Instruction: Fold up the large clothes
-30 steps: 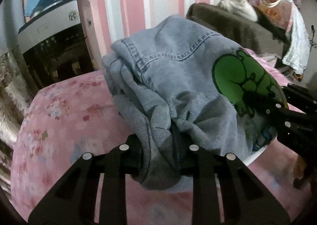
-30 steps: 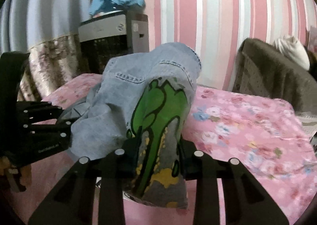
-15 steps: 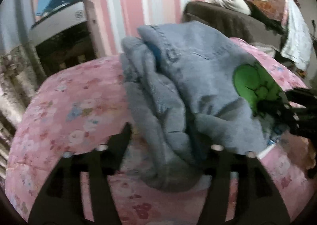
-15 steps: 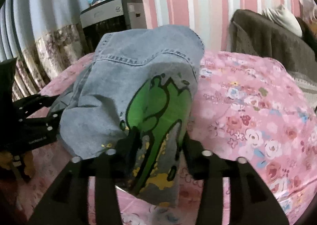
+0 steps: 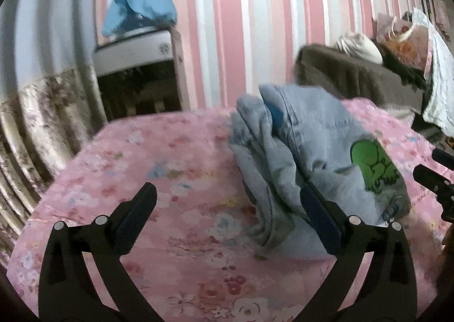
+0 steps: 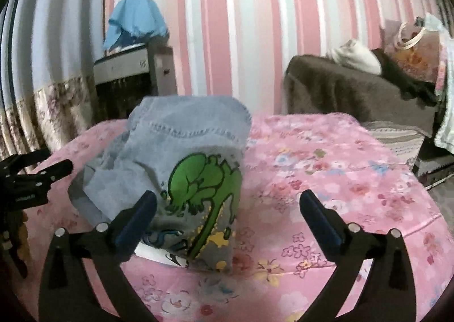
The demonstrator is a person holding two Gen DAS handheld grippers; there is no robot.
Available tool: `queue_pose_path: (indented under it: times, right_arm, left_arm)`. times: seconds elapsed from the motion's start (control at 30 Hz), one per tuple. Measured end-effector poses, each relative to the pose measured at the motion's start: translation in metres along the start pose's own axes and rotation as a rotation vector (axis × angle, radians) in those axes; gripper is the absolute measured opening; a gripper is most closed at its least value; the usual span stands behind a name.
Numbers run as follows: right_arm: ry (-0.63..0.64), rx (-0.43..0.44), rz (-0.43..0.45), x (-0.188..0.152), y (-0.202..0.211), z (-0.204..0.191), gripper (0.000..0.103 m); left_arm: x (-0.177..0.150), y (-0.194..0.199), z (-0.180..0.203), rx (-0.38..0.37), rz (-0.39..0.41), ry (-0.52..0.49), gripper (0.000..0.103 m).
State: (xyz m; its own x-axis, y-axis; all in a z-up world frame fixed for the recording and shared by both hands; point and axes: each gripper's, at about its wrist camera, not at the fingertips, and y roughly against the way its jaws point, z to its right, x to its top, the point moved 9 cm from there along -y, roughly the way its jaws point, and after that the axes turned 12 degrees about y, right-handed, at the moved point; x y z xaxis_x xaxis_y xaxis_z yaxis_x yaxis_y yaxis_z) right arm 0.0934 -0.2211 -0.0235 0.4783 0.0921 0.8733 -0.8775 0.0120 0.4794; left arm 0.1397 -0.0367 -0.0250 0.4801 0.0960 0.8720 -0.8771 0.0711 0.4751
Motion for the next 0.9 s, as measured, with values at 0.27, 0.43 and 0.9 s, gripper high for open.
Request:
queue_pose_path:
  times: [0.27, 0.43, 0.9]
  right_arm:
    - [-0.025, -0.027, 0.045, -0.003, 0.022, -0.010, 0.101]
    - [-0.018, -0.040, 0.068, -0.004, 0.030, -0.014, 0.101]
    - [0.009, -0.059, 0.087, -0.003, 0.039, -0.018, 0.101]
  left_arm:
    - [0.008, 0.034, -0.009, 0.034, 0.177, 0.039, 0.100]
    - [-0.002, 0.038, -0.001, 0.028, 0.162, 0.006, 0.100]
    - [-0.014, 0.040, -0.002, 0.041, 0.168, -0.005, 0.100]
